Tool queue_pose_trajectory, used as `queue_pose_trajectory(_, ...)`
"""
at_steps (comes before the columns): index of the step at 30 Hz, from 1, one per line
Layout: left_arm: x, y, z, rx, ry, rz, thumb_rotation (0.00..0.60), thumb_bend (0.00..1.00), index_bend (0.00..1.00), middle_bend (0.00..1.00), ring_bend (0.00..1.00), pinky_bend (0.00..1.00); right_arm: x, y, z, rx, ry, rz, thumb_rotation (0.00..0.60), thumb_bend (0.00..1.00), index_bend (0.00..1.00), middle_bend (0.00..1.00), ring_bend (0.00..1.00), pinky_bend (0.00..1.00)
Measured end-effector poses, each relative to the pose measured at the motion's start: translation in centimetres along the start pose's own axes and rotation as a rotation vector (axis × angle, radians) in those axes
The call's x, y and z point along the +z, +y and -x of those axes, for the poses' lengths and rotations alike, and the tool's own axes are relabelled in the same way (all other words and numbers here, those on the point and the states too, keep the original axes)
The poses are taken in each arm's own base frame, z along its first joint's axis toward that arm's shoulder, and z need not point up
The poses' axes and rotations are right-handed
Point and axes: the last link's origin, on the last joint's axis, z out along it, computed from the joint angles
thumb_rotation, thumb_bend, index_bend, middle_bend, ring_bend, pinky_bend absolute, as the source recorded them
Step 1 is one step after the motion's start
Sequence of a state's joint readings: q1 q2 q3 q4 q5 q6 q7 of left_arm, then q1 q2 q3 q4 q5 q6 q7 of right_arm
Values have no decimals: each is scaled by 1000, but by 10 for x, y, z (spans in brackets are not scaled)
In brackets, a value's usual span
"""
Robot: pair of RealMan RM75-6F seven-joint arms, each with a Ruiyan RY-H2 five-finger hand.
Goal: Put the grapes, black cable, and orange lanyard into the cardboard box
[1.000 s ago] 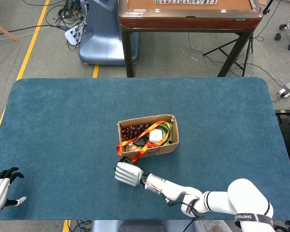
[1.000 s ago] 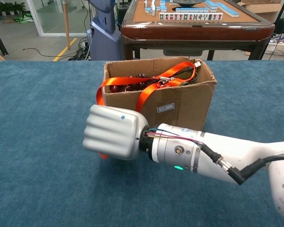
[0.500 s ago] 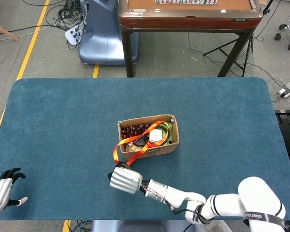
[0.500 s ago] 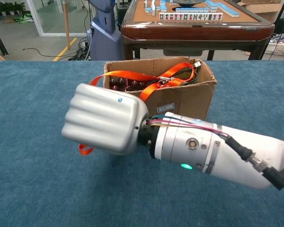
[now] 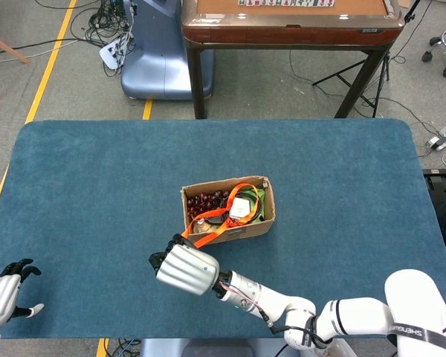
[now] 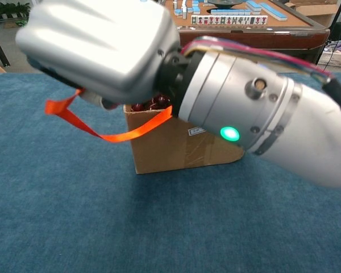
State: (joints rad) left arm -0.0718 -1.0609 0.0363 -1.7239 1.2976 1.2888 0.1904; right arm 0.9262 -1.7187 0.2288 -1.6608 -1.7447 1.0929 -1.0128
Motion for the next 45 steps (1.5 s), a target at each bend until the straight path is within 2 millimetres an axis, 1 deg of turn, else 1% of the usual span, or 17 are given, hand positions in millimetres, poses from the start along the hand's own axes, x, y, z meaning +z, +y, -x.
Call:
queue_pose_trajectory(5, 0, 0, 0, 1, -2, -1, 600, 8, 340, 175, 160, 365, 7, 22, -7, -5, 15, 71, 600, 437, 704, 983, 960, 1000)
queue_pose_trajectory(11, 0, 0, 0, -1, -1, -1, 600, 8, 340, 176, 160, 365, 11, 48, -6, -28, 3, 147, 600, 437, 704, 984, 961, 1000)
queue_pose_trajectory(15, 1, 0, 0, -1, -1, -1, 600, 9, 340, 175, 160, 365, 11, 65, -5, -54, -4, 192, 600, 437, 704, 983, 961, 1000)
queue_pose_trajectory(20, 1, 0, 0, 0, -3, -1, 600, 9, 340, 176, 160, 365, 10, 84, -8, -61, 6, 242, 600, 437, 704, 984, 961, 1000)
queue_pose_trajectory(26, 1, 0, 1, 4, -5, -1, 600, 8, 340, 175, 160, 365, 3, 98, -9, -93, -3, 263, 600, 437, 704, 983, 961, 1000)
queue_pose_trajectory(31, 2, 1, 3, 8, -11, 0, 600, 9, 340, 176, 160, 365, -9, 104, 5, -116, -56, 269, 600, 437, 704, 984, 961, 1000)
queue_pose_trajectory(39, 3, 1, 3, 8, -13, -2, 600, 9, 340, 176, 160, 365, -35, 114, 41, -118, -179, 283, 600, 437, 704, 983, 961, 1000)
queue_pose_trajectory(42, 3, 1, 4, 10, -14, -2, 600, 9, 340, 176, 160, 365, -44, 116, 54, -106, -218, 283, 600, 437, 704, 983, 961, 1000)
queue_pose_trajectory(45, 3, 1, 4, 10, -15, -3, 600, 9, 340, 176, 160, 365, -49, 114, 61, -71, -247, 285, 600, 418, 701, 983, 961, 1000)
